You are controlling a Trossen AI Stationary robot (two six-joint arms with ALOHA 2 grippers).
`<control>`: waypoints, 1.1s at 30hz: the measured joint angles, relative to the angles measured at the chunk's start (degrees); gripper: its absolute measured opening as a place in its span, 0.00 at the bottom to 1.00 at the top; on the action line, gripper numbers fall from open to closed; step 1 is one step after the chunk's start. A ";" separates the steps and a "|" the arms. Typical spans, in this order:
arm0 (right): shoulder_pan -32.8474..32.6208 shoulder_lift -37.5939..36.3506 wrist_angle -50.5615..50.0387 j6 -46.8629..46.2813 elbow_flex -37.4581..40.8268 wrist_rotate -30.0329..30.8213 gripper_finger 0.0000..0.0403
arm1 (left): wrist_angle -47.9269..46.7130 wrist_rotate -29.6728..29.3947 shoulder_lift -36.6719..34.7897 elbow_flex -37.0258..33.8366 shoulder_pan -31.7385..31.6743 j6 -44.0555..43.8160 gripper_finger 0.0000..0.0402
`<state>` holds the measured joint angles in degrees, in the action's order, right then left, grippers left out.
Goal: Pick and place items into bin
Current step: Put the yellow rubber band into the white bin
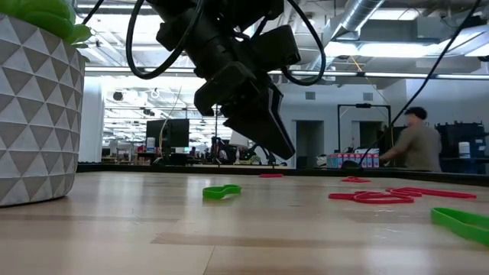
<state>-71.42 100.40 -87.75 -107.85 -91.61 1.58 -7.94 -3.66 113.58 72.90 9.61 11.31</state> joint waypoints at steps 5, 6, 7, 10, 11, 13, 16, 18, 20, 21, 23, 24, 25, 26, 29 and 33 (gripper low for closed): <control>0.99 4.73 3.08 3.67 0.00 -0.16 0.00 | 0.77 0.00 0.00 0.00 0.00 0.00 0.33; 1.28 5.72 2.60 4.71 0.00 -0.18 0.00 | 1.16 0.02 0.00 0.00 0.00 -0.02 0.33; 1.62 6.59 1.96 5.74 0.00 -0.28 0.00 | 1.42 0.02 0.00 0.00 0.00 -0.02 0.33; 2.35 8.64 -0.16 6.53 0.02 -2.26 0.00 | 1.40 0.03 0.00 0.00 0.00 -0.02 0.33; 2.60 8.78 -0.50 7.48 0.06 -3.25 0.00 | 1.39 0.04 0.00 0.00 0.00 -0.04 0.33; 2.86 8.71 -0.47 8.98 0.07 -4.30 0.00 | 1.41 0.05 0.00 0.00 0.00 -0.02 0.33; 2.93 7.96 -2.47 8.92 0.07 -4.65 0.00 | 1.41 0.07 0.00 0.00 0.02 -0.02 0.33; 2.95 7.02 -2.19 9.25 0.42 -4.68 0.00 | 1.39 0.09 0.00 0.00 0.00 -0.02 0.33; 2.95 6.75 -2.47 8.17 1.11 -4.69 0.00 | 1.37 0.11 0.00 0.00 0.00 -0.02 0.33; 2.95 6.75 -2.35 7.69 1.20 -4.71 0.00 | 1.37 0.15 0.00 0.00 0.00 -0.02 0.33; 2.93 6.75 -2.28 7.93 1.20 -4.72 0.00 | 1.37 0.15 0.00 0.00 0.00 -0.02 0.33; 2.93 6.75 -2.28 8.44 1.20 -4.75 0.00 | 1.36 0.15 0.00 0.00 0.00 -0.02 0.33; 2.95 6.75 -2.25 9.05 1.20 -5.24 0.00 | 1.37 0.15 0.00 0.00 0.00 -0.02 0.33; 2.95 6.75 -2.27 9.77 1.20 -5.97 0.00 | 1.36 0.15 0.00 0.00 0.00 -0.02 0.33; 2.95 6.75 -2.26 11.31 1.20 -7.71 0.00 | 1.35 0.15 0.00 0.00 -0.02 0.00 0.33; 2.93 6.73 -2.25 10.31 1.78 -7.67 0.00 | 1.35 0.12 0.00 0.00 -0.04 0.45 0.33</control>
<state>-68.49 107.13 -89.99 -97.54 -89.83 -6.09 -6.59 -3.54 113.58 72.90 9.56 11.76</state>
